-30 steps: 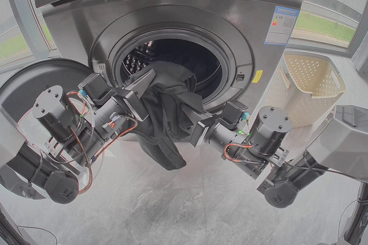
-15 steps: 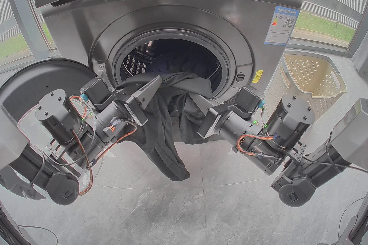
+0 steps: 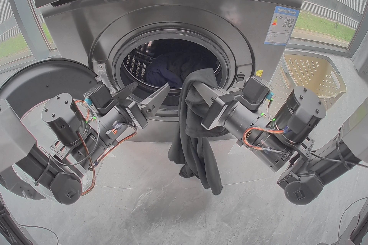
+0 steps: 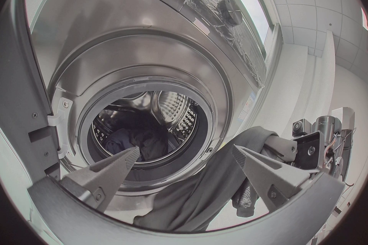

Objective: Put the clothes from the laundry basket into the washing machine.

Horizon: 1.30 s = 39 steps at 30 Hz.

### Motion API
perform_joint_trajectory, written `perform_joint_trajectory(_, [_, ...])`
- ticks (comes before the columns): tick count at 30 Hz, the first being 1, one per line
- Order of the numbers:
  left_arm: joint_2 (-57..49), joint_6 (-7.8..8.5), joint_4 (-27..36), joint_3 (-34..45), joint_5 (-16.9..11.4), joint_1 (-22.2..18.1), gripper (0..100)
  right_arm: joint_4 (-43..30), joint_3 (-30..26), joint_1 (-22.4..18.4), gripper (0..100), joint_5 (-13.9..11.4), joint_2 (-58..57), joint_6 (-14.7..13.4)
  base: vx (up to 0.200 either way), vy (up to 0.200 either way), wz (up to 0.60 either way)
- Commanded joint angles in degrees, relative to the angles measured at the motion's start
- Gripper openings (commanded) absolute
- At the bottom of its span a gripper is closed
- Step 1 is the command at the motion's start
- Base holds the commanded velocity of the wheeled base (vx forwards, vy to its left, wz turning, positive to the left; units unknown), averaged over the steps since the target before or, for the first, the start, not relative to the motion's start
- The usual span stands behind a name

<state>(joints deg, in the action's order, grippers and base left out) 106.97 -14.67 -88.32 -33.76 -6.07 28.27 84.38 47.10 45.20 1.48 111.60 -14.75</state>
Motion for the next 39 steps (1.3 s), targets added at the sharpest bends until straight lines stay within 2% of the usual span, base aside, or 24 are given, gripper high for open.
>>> perform_joint_trajectory(1, [0.61,0.08,-0.1,0.62,-0.08,-0.06,100,-0.01,0.36,0.06,0,0.02,-0.34,-0.02,0.0,0.0,0.0])
perform_joint_trajectory(16, [1.66,1.04,-0.19,5.81,-0.96,1.61,100,-0.54,1.32,0.5,0,0.63,0.28,-0.02,0.0,0.0,0.0])
perform_joint_trajectory(19, [1.48,1.48,-0.19,7.12,-2.28,2.67,100,-0.62,2.29,0.59,0,1.43,0.98,-0.02,0.0,0.0,0.0])
perform_joint_trajectory(25, [-0.1,3.42,-0.27,9.76,-6.94,4.6,100,-0.71,3.17,0.85,0,1.6,2.57,-0.1,0.0,0.0,0.0])
perform_joint_trajectory(28, [-0.98,3.5,-0.19,9.67,-7.02,5.92,100,-0.54,3.26,1.03,0,1.6,3.36,-0.1,0.0,0.0,0.0])
perform_joint_trajectory(34, [0.78,4.21,-0.19,7.39,-6.76,6.1,100,-0.71,3.87,2.08,0,1.6,3.71,-0.02,0.0,0.0,0.0])
perform_joint_trajectory(36, [3.15,6.4,-0.19,5.72,-6.5,6.01,100,-0.54,3.96,2.43,0,1.6,3.8,-0.1,0.0,0.0,0.0])
perform_joint_trajectory(37, [3.86,7.11,-0.19,5.02,-6.5,6.01,100,-0.45,3.96,2.43,0,1.6,3.8,-0.1,0.0,0.0,0.0])
perform_joint_trajectory(38, [3.86,7.11,-0.19,5.02,-6.5,6.01,100,-0.45,3.96,2.43,0,1.6,3.8,-0.1,0.0,0.0,0.0])
perform_joint_trajectory(39, [6.41,9.13,-0.19,3.17,-6.06,5.66,100,-0.45,3.96,2.43,0,1.6,3.8,-0.1,0.0,0.0,0.0])
